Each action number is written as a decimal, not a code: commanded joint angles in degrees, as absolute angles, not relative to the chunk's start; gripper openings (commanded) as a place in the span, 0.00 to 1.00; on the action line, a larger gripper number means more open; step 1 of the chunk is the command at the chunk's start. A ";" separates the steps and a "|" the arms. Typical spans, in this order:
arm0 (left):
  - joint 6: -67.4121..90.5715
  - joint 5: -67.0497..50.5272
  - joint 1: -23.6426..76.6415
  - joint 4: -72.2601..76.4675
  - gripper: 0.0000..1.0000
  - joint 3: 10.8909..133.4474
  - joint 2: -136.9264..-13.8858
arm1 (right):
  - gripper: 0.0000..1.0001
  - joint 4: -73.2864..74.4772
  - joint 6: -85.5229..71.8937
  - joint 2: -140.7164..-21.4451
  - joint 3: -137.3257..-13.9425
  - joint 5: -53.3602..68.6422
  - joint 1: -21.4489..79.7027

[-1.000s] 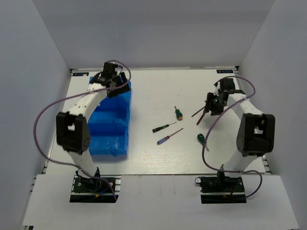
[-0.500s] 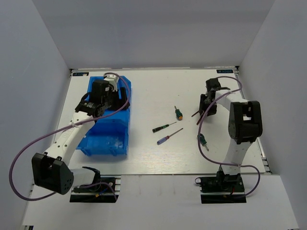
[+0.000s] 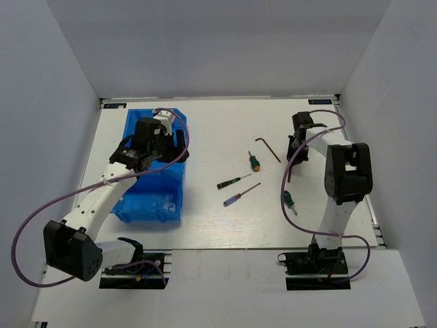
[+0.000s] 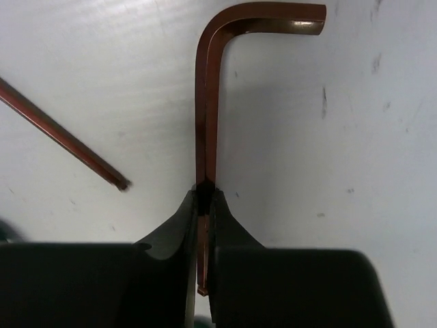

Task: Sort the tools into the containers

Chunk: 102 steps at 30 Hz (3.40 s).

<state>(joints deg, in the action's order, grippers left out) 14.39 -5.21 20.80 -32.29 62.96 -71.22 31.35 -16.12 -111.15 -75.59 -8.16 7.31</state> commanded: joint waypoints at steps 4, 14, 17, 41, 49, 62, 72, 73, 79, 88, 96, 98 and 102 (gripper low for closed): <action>13.71 -5.98 21.62 -30.24 0.82 61.17 -66.80 | 0.00 36.31 -12.23 -100.48 -77.16 -1.07 6.15; 14.24 -5.36 21.62 -29.00 0.82 59.94 -63.29 | 0.00 38.21 10.70 -108.60 -99.94 35.59 17.28; 14.24 -2.73 21.62 -29.71 0.82 61.44 -60.83 | 0.00 40.34 18.27 -117.12 -112.78 39.64 21.95; 18.28 8.00 21.09 -36.64 0.83 63.19 -49.83 | 0.00 -22.82 13.18 -145.54 -133.77 24.96 40.68; 18.81 8.00 21.09 -40.60 0.83 64.25 -49.83 | 0.00 -28.82 14.77 -151.88 -134.49 23.03 42.98; 18.81 7.47 21.09 -37.35 0.83 63.02 -50.36 | 0.64 -29.96 16.00 -146.08 -127.71 24.00 41.75; 19.33 4.40 21.09 -30.50 0.82 58.90 -52.82 | 0.00 -17.95 6.87 -122.09 -108.21 16.52 35.96; 19.34 3.87 21.09 -29.98 0.82 58.19 -52.82 | 0.00 -12.36 6.07 -119.12 -104.19 14.70 33.25; 19.95 0.36 21.09 -28.13 0.81 53.27 -52.29 | 0.44 17.72 16.67 -113.29 -95.83 10.30 23.84; 19.95 -3.60 21.62 -27.60 0.87 52.65 -56.42 | 0.57 39.27 26.98 -115.21 -96.06 13.53 17.32; 20.48 -4.92 21.62 -28.21 0.94 53.70 -55.90 | 0.59 43.24 28.74 -120.84 -98.17 12.40 14.86; 20.48 -4.92 21.62 -28.73 0.94 53.18 -55.90 | 0.57 42.98 28.92 -121.81 -98.17 11.34 14.68; 21.01 -4.92 21.62 -28.74 0.94 53.17 -55.37 | 0.56 42.45 29.00 -124.18 -98.96 10.28 14.15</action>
